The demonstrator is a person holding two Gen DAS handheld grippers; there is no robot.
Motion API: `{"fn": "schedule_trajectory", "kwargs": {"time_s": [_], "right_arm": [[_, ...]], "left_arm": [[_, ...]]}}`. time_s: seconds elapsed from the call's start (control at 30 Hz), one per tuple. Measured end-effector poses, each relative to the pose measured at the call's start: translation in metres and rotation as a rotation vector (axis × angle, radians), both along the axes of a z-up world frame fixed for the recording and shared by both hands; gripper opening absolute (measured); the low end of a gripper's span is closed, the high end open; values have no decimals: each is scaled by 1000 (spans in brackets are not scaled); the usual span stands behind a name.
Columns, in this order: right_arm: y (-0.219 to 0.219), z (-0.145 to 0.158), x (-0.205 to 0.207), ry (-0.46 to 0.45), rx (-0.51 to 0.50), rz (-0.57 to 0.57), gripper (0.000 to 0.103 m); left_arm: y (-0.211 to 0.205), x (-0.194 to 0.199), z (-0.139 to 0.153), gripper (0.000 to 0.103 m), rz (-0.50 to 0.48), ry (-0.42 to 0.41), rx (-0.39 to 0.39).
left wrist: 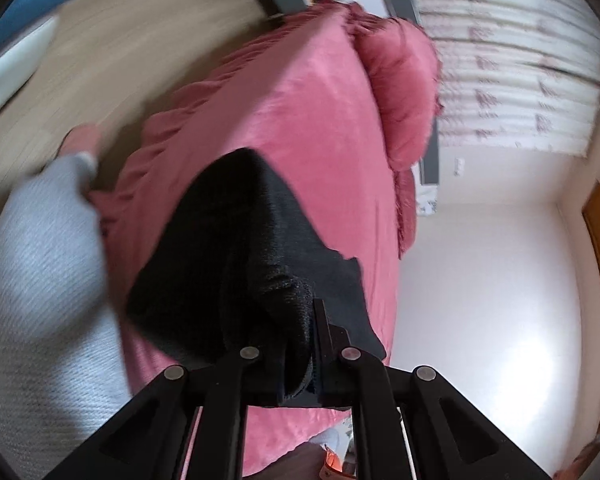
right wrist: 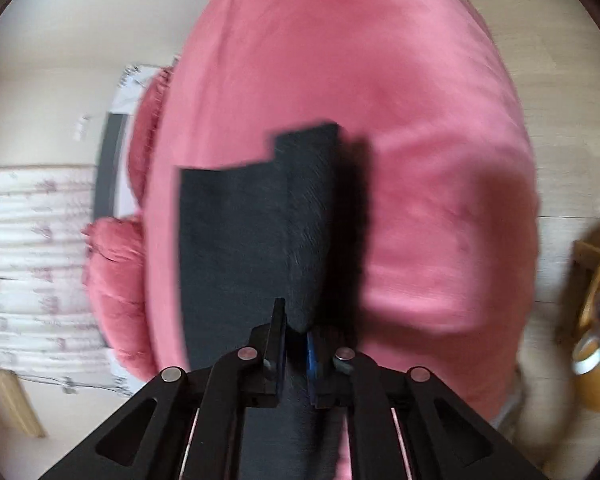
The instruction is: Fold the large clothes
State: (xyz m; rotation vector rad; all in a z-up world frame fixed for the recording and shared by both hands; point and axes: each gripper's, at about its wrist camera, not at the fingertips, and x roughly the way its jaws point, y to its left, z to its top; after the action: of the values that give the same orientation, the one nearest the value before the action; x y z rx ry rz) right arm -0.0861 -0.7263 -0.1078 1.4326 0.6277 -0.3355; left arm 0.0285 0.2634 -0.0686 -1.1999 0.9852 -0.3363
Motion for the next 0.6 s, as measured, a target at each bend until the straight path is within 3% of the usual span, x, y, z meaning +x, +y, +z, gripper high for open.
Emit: {"fn": "schedule_trajectory", "kwargs": {"time_s": [0.03, 0.1, 0.13, 0.23, 0.3, 0.37, 0.47, 0.6], "right_arm": [[-1, 7, 0, 18, -25, 7, 12], [1, 22, -9, 153, -138, 3, 39], [8, 26, -16, 211, -188, -11, 39], [59, 39, -29, 271, -378, -20, 39], [105, 44, -25, 231, -464, 57, 39], [158, 40, -8, 109, -441, 212, 39], [257, 30, 7, -48, -273, 512, 39], [361, 18, -1, -125, -73, 759, 38]], "left_arm": [[-2, 3, 3, 10, -20, -6, 31], [-6, 6, -1, 11, -41, 21, 57], [-6, 3, -7, 12, -38, 36, 44], [-4, -11, -23, 12, 9, 48, 7], [-2, -14, -32, 12, 48, 41, -51], [0, -16, -35, 12, 57, 36, -77], [-1, -16, -32, 12, 41, 21, -67], [-2, -14, -36, 12, 45, 7, -96]]}}
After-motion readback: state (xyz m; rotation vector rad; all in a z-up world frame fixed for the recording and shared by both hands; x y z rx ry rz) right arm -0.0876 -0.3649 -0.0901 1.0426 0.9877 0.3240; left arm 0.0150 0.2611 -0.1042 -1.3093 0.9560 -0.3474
